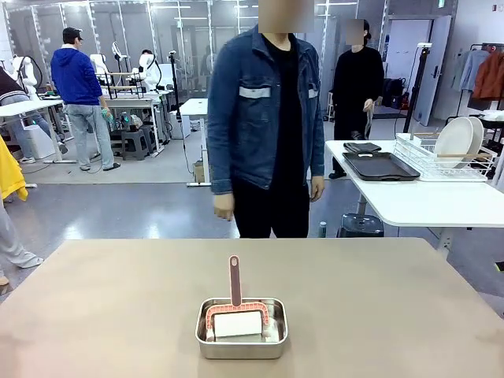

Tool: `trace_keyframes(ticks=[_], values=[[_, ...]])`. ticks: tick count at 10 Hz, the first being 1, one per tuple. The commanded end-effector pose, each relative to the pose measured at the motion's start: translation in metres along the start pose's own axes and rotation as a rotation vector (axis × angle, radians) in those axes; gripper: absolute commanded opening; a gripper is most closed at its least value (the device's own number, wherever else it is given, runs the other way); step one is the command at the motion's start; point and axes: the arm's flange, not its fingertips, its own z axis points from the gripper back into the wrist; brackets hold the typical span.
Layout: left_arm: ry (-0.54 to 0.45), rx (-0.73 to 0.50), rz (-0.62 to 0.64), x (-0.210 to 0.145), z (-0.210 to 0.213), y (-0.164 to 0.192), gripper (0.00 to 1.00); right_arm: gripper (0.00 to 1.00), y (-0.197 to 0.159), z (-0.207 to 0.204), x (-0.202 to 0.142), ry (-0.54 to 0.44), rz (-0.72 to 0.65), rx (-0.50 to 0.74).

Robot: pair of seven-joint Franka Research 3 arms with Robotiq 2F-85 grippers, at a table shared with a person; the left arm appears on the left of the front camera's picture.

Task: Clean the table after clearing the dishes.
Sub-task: Place the Lint Roller back on top of the Airtight Container.

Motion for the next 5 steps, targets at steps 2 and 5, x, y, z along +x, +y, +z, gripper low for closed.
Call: trace_keyframes(ticks=[2,5], values=[[0.0,0.001,0.009,-0.0058,-0.0011,-0.006,1.0,1.0,0.0029,-0.0024,-0.0023,0.003,0.018,-0.003],[0.0,0.001,0.009,-0.0058,-0.0011,-0.006,1.0,1.0,0.0029,-0.0024,-0.0023,0.003,0.018,-0.003]])
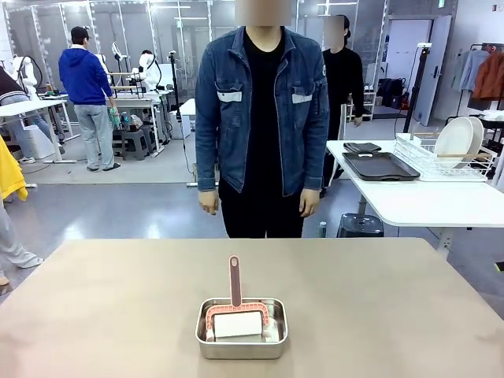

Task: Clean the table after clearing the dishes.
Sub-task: Place the Lint Roller back on top of the Airtight Container.

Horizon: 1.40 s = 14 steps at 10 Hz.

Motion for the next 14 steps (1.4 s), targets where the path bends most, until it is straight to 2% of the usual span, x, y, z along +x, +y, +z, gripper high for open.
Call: trace_keyframes(ticks=[1,14], values=[[0.0,0.001,0.009,-0.0058,-0.0011,-0.006,1.0,1.0,0.0029,-0.0024,-0.0023,0.003,0.018,-0.003],[0.0,0.001,0.009,-0.0058,-0.0011,-0.006,1.0,1.0,0.0029,-0.0024,-0.0023,0.003,0.018,-0.003]])
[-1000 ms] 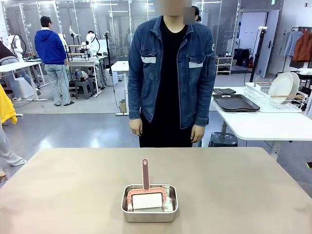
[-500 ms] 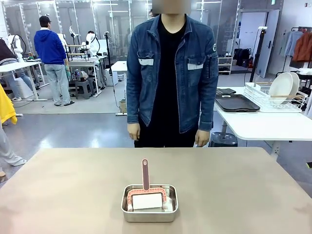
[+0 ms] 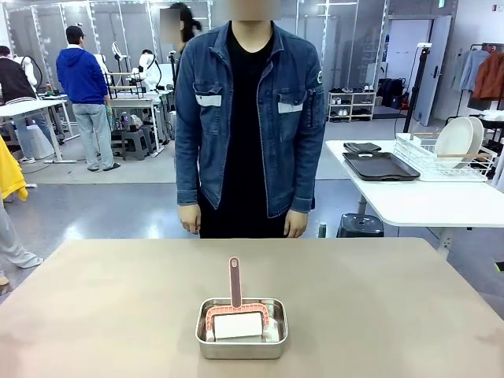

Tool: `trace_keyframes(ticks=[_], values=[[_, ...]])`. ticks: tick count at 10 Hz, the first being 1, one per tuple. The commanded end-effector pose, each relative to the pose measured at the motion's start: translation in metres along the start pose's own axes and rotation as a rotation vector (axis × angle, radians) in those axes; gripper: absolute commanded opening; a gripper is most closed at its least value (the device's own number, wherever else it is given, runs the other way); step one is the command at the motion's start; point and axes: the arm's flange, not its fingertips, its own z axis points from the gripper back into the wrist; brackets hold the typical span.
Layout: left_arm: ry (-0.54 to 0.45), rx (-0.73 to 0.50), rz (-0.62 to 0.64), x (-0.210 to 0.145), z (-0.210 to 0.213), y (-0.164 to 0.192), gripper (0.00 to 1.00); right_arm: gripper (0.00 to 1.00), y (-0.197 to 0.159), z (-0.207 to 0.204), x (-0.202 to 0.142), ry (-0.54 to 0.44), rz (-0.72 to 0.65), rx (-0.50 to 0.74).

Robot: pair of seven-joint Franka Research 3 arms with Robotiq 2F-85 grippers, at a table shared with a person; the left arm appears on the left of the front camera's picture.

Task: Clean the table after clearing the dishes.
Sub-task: Place the Lint Roller back on top of the Airtight Container.

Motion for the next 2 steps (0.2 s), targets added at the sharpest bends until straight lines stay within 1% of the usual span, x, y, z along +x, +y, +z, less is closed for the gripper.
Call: trace_keyframes(ticks=[1,2], values=[[0.0,0.001,0.009,-0.0058,-0.0011,-0.006,1.0,1.0,0.0029,-0.0024,-0.0023,0.003,0.018,-0.003],[0.0,0.001,0.009,-0.0058,-0.0011,-0.006,1.0,1.0,0.0029,-0.0024,-0.0023,0.003,0.018,-0.003]])
